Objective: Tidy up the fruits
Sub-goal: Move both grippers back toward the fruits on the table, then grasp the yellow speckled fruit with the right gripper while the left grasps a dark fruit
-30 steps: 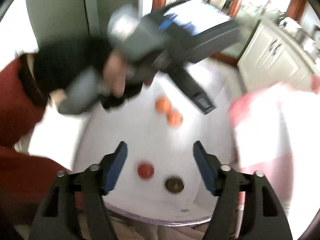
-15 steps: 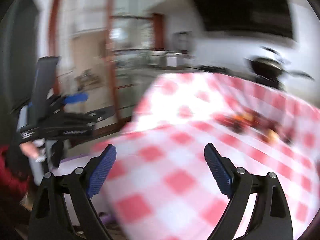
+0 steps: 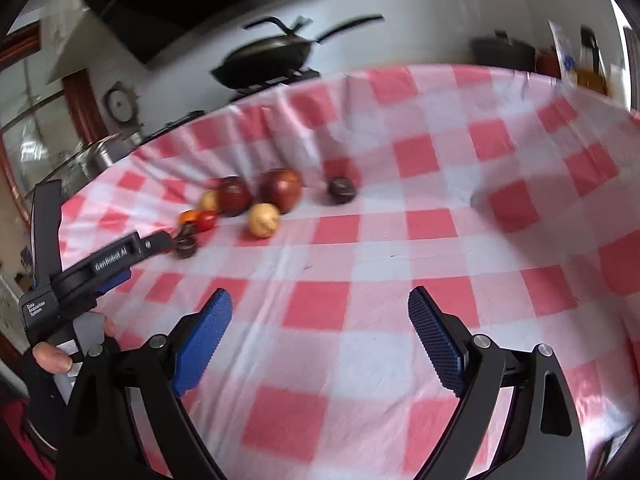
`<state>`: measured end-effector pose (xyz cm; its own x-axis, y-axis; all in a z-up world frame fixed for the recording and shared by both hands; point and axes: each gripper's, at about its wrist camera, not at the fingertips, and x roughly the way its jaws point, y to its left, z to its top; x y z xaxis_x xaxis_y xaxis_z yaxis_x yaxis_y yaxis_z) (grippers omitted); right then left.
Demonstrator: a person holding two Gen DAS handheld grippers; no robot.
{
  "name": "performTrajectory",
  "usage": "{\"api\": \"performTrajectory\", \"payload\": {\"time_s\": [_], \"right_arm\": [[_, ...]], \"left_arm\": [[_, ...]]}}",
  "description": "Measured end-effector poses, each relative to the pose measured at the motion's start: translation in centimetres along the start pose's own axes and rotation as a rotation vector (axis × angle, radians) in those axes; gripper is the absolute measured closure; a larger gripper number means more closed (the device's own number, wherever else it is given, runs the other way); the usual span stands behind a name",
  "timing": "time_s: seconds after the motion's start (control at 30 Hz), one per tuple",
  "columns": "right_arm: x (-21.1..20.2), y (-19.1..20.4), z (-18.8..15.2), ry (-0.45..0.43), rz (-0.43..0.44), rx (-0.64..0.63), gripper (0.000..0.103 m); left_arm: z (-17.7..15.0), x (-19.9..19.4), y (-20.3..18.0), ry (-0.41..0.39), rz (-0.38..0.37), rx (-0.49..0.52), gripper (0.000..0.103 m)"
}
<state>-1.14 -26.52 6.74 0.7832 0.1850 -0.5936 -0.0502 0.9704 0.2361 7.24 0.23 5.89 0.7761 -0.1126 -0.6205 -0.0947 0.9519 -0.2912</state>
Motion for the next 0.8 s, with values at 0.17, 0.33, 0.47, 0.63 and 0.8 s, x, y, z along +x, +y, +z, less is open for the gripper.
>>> {"api": "performTrajectory", "payload": {"time_s": [0.17,0.33,0.47,0.63,0.8], "right_arm": [[5.0,0.7,0.8,0.078,0.016,-0.052,0.016],[8.7,5.2,2.7,0.106,0.040,-0.153,0.016],[13.7,7.7,4.4,0.159,0.037,-0.159,0.018],[19.0,10.5,5.9,0.214,-0.003,-0.196,0.032],[21.4,11.2,6.4,0.262,-0.087,-0.200,0.055]], "left_arm": [[1.6,1.9,2.2,-0.045,0.042,-0.063,0.001],[2.0,1.4,6.5,-0.072,0.086,-0.120,0.002],[2.0,2.5,7.4,-0.001,0.060,-0.166,0.002],[2.0,2.7,7.3,0.008,0.056,-0.158,0.002],[2.0,2.7,7.0,0.019,0.057,-0.143,0.002]]}}
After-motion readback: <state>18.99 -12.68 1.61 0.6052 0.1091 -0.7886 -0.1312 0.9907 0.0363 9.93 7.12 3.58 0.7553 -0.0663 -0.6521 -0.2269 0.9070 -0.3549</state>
